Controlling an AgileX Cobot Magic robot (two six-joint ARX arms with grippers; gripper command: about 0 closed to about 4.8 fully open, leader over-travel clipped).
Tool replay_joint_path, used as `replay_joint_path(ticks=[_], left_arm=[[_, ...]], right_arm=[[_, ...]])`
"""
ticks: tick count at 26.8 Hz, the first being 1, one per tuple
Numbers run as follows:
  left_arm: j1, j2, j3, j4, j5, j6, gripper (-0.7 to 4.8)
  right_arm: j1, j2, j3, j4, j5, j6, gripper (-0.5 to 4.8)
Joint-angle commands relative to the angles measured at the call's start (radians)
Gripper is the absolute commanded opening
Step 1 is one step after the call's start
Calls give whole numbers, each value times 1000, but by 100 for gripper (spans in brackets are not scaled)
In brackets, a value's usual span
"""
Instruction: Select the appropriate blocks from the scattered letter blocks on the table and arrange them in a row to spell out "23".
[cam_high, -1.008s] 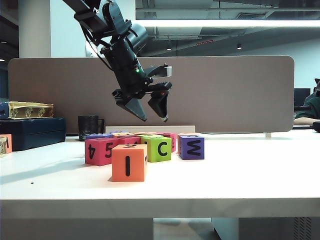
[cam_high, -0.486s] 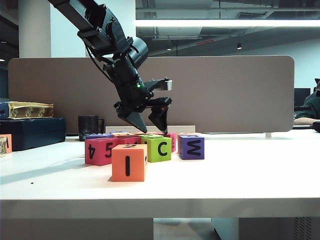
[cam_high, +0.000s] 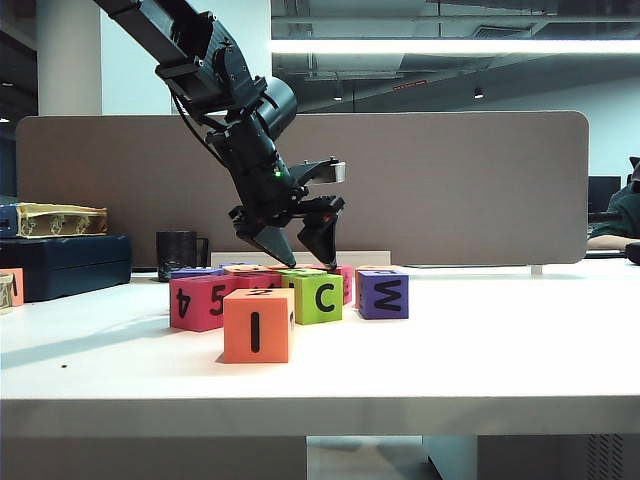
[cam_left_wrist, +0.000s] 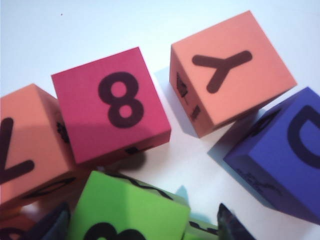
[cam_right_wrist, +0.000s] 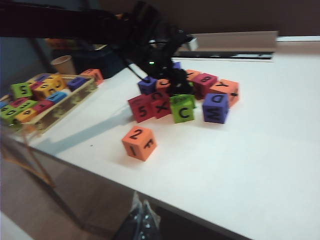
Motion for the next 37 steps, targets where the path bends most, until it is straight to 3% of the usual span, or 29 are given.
replay_joint_path(ticks=[1,10,15,37], left_arm=[[-1,-2,4,13,8,24,372],[7,22,4,-3,0,55,370],[11,24,4,-8,-22,55,270],[16,-34,11,0,-74,54,263]], right_arm=[[0,2,3,14,-21,-3,-1],[0,2,3,28,-62,-3,-1],[0,2,3,55,-61,-3,-1],[-1,2,2,59,-57,-3,-1]])
